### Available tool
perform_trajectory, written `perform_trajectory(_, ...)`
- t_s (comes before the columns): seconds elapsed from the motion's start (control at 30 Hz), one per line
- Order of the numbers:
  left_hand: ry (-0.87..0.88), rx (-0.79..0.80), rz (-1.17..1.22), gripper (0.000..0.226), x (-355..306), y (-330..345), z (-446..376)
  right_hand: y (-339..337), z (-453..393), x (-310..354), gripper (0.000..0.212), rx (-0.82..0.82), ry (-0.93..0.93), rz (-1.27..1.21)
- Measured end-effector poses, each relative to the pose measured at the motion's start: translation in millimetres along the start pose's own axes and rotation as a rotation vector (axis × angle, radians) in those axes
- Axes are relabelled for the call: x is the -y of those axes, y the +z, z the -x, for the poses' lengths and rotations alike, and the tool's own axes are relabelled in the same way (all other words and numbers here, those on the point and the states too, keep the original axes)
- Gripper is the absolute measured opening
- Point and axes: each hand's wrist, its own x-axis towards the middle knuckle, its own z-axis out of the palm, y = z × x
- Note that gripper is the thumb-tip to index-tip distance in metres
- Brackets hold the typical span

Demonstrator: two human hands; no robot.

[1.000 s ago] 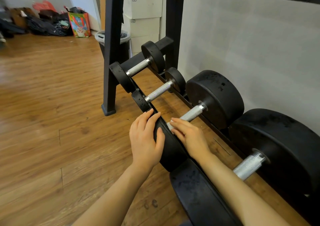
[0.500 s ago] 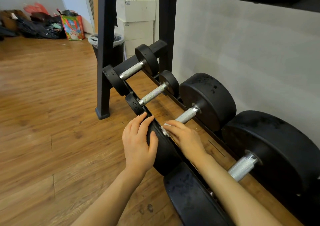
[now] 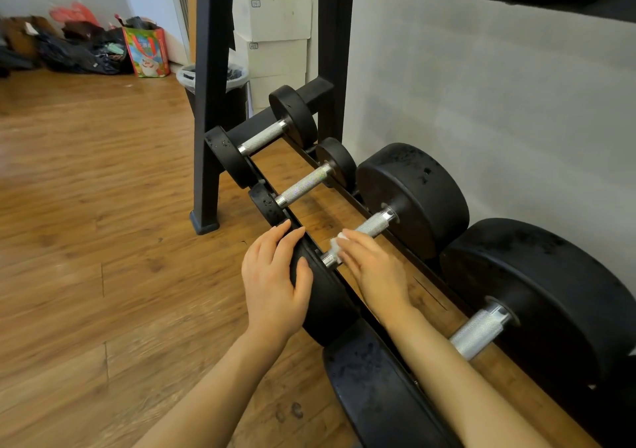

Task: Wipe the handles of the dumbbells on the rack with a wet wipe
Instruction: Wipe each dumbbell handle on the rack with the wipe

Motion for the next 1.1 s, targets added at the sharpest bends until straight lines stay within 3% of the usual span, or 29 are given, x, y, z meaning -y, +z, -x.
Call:
perform_trajectory(0.1, 0.000, 0.002, 0.004, 0.046, -0.8, -0.7, -0.2, -7.5, -3.5, -3.7, 0.028, -0.145, 0.119, 0.025)
perform_trajectory(0.27, -0.004, 0.005, 0.003, 0.046, -1.1, -0.6, -0.5, 0.9, 2.3, 2.2, 0.033, 0.067, 0.000, -0.111)
perform_trajectory(0.43, -0.001, 0.007, 0.007, 0.046, 0.6, -0.4, -0.3, -6.1, -0.1, -1.7, 0.026, -0.142, 0.079, 0.083)
perform_trajectory(0.67, -0.003, 0.010, 0.006, 0.047, -0.4, -0.2, -0.3, -10.9, -2.7, 1.6, 0.025, -0.179, 0.041, 0.264)
perform_trajectory(0.83, -0.008, 0.012, 0.005, 0.047, 0.0, -0.8, -0.1, -1.5, 1.1, 0.5, 0.022, -0.070, 0.033, -0.003)
perform_trajectory(1.0, -0.003, 0.003, 0.009, 0.047, 0.2, -0.3, 0.0, -5.6, -1.7, 2.8, 0.020, -0.119, 0.192, -0.165)
perform_trajectory(1.1, -0.002, 0.007, 0.014, 0.046, -0.7, 0.2, -0.2, -8.2, -2.0, 4.3, 0.020, -0.098, 0.189, -0.209)
